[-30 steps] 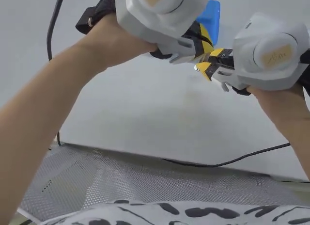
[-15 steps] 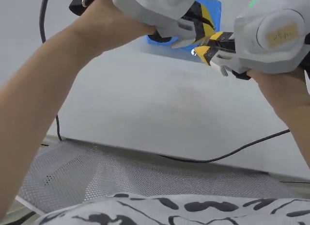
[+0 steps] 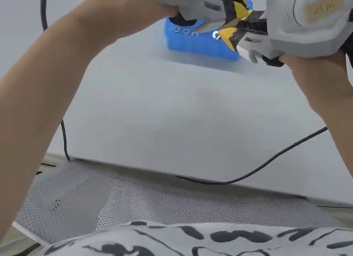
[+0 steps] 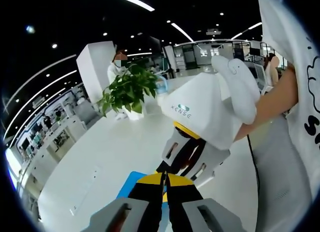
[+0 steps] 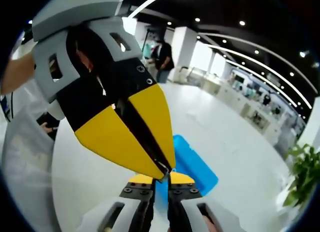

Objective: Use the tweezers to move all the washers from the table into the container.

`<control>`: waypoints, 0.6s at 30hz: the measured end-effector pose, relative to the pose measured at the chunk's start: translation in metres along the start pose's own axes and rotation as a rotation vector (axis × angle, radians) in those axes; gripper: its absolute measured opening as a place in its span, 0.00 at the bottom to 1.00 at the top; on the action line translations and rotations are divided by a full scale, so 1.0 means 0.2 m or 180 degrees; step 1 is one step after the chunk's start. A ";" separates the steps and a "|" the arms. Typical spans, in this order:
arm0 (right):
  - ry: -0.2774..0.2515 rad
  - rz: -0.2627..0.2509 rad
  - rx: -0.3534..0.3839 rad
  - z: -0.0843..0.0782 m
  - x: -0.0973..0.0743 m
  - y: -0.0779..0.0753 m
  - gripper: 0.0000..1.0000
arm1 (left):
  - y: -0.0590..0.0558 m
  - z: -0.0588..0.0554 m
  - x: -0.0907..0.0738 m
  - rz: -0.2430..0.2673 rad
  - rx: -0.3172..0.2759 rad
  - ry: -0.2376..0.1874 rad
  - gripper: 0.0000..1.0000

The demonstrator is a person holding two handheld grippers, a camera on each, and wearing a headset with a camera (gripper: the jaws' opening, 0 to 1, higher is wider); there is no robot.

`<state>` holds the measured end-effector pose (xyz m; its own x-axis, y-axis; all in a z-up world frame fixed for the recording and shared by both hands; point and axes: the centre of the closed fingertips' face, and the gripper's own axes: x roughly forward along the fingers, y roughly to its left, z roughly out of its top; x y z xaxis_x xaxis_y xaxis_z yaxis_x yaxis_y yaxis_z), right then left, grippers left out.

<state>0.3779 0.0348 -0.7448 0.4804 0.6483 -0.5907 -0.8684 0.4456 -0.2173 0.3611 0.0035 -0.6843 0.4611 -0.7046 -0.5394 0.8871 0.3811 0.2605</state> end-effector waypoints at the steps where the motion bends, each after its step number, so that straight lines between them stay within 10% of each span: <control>1: -0.0006 -0.0007 -0.0002 0.00 0.01 -0.01 0.04 | 0.01 0.00 0.00 0.0010 0.0007 -0.0003 0.00; 18: 0.0170 0.0018 -0.0124 -0.08 0.20 -0.10 0.04 | 0.11 -0.12 0.14 0.0014 -0.0089 0.0132 0.00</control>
<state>0.4134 0.0419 -0.7774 0.4693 0.6164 -0.6323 -0.8757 0.4171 -0.2434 0.3925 0.0065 -0.7134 0.4633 -0.6777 -0.5711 0.8838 0.4013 0.2408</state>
